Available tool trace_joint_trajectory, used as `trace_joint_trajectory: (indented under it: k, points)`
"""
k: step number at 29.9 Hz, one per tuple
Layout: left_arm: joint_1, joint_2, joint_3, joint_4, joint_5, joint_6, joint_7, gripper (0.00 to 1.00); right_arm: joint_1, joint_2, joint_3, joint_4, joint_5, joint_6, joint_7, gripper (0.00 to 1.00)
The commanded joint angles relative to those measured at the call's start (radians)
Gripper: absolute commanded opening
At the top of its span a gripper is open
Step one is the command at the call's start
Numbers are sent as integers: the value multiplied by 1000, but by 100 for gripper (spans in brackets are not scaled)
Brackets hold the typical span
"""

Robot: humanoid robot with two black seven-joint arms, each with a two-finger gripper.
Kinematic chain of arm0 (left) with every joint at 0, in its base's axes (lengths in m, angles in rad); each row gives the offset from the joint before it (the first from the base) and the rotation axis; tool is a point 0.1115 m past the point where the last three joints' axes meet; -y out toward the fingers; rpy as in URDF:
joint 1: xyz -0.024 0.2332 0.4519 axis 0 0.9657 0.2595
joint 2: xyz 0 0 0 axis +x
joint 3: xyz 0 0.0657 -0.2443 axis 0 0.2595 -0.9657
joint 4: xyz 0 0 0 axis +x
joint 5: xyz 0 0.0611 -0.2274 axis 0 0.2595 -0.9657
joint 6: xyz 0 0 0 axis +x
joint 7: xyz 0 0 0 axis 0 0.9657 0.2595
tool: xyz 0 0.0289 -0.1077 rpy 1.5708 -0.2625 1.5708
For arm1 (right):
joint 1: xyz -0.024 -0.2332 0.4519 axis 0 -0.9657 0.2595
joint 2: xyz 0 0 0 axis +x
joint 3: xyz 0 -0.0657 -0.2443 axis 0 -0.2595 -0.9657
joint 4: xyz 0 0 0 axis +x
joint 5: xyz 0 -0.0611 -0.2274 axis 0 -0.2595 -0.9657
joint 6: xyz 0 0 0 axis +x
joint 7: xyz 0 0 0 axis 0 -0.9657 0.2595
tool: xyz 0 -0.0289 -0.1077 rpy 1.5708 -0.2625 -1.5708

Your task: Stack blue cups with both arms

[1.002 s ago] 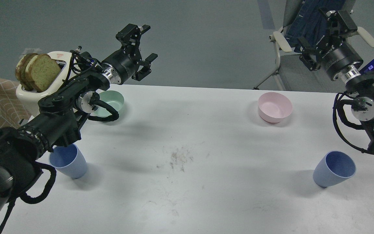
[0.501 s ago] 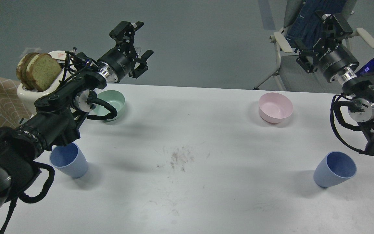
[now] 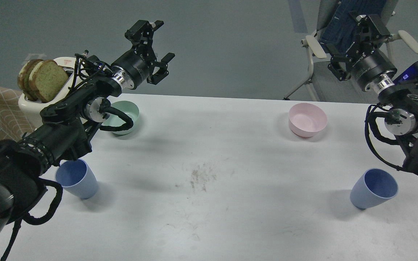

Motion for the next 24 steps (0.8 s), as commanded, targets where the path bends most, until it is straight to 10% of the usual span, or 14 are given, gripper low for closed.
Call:
trace_joint_trajectory:
  k: [1, 24]
  points:
    - [-2, 1, 0, -2, 0, 0, -1, 98, 1, 4, 2, 0, 0, 0, 0, 100]
    - [-5, 4, 3, -25, 3, 0, -7, 98, 4, 4, 2, 0, 0, 0, 0, 100]
